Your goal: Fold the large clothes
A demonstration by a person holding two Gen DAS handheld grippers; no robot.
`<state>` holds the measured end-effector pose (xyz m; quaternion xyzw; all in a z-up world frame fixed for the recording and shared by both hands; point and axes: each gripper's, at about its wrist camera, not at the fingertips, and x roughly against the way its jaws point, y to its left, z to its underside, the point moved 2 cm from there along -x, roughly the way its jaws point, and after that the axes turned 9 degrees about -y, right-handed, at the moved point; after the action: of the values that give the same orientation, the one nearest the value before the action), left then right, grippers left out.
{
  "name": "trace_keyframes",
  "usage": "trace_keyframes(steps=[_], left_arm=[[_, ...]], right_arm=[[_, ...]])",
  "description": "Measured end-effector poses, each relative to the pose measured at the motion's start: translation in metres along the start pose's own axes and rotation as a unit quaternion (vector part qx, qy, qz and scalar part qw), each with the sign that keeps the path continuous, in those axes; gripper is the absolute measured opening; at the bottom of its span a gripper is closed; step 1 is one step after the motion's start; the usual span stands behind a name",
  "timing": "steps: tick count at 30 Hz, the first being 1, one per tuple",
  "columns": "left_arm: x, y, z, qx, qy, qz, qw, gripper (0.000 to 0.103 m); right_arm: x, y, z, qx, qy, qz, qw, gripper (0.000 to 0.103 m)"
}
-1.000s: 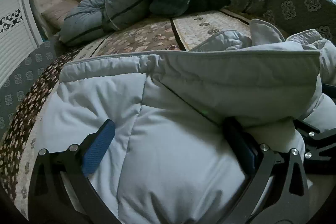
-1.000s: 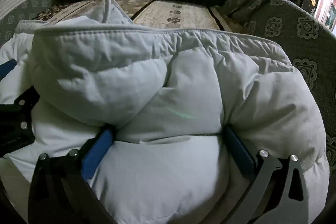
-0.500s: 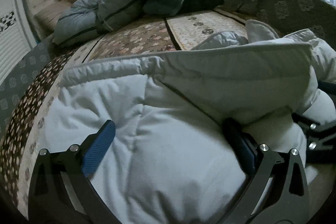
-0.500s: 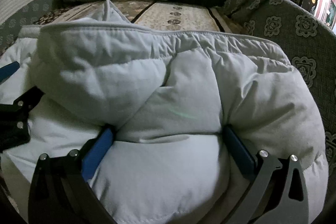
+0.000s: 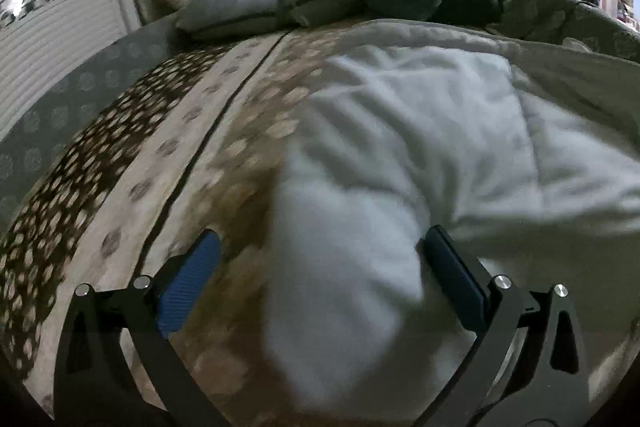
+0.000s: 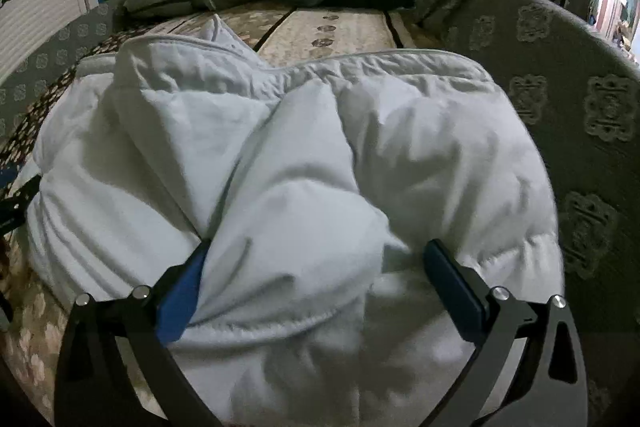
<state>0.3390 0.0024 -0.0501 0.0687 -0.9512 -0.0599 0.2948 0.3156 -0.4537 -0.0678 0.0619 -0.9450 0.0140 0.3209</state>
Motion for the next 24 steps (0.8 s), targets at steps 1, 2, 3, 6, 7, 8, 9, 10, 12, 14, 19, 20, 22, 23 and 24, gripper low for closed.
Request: trace_keyframes(steps=[1, 2, 3, 6, 7, 8, 9, 10, 12, 14, 19, 20, 22, 23, 24], left_arm=[[0.009, 0.007, 0.008, 0.005, 0.001, -0.001, 1.0, 0.1], [0.014, 0.011, 0.014, 0.006, 0.002, -0.003, 1.0, 0.1], [0.019, 0.014, 0.018, 0.008, 0.002, -0.003, 1.0, 0.1], [0.034, 0.017, 0.039, 0.009, 0.022, 0.032, 0.9992, 0.1], [0.041, 0.018, 0.047, 0.001, 0.025, 0.041, 0.9988, 0.1], [0.049, 0.018, 0.053, -0.007, 0.021, 0.045, 0.9988, 0.1], [0.055, 0.019, 0.057, -0.012, 0.016, 0.045, 0.9988, 0.1], [0.066, 0.021, 0.064, -0.011, 0.008, 0.049, 0.9987, 0.1], [0.082, 0.029, 0.073, 0.004, -0.004, 0.059, 0.9982, 0.1], [0.094, 0.037, 0.083, 0.024, -0.011, 0.055, 0.9981, 0.1], [0.094, 0.047, 0.103, 0.078, 0.021, 0.048, 0.9956, 0.1], [0.092, 0.05, 0.106, 0.078, 0.027, 0.044, 0.9956, 0.1], [0.091, 0.05, 0.11, 0.082, 0.027, 0.035, 0.9956, 0.1], [0.089, 0.049, 0.108, 0.085, 0.028, 0.034, 0.9954, 0.1], [0.09, 0.049, 0.109, 0.084, 0.027, 0.032, 0.9955, 0.1]], right_arm=[[0.005, -0.001, 0.001, 0.002, -0.004, 0.002, 1.0, 0.101], [0.015, -0.002, 0.004, 0.002, -0.014, 0.001, 1.0, 0.101], [0.023, -0.004, 0.006, -0.001, -0.022, -0.002, 1.0, 0.101], [0.054, -0.012, 0.023, 0.007, -0.039, 0.024, 0.999, 0.101], [0.065, -0.013, 0.032, 0.008, -0.049, 0.025, 0.998, 0.101], [0.079, -0.015, 0.044, 0.007, -0.06, 0.023, 0.998, 0.101], [0.092, -0.017, 0.059, 0.006, -0.07, 0.026, 0.997, 0.101], [0.103, -0.018, 0.075, 0.004, -0.071, 0.027, 0.997, 0.101], [0.114, -0.019, 0.098, 0.002, -0.067, 0.037, 0.997, 0.101], [0.128, -0.017, 0.12, -0.02, -0.068, 0.035, 0.997, 0.101], [0.131, -0.018, 0.15, -0.061, -0.069, 0.014, 0.996, 0.101], [0.122, -0.022, 0.153, -0.063, -0.056, 0.016, 0.996, 0.101], [0.112, -0.029, 0.153, -0.064, -0.043, 0.031, 0.997, 0.101], [0.11, -0.033, 0.148, -0.064, -0.046, 0.035, 0.996, 0.101], [0.109, -0.036, 0.143, -0.064, -0.051, 0.036, 0.996, 0.101]])
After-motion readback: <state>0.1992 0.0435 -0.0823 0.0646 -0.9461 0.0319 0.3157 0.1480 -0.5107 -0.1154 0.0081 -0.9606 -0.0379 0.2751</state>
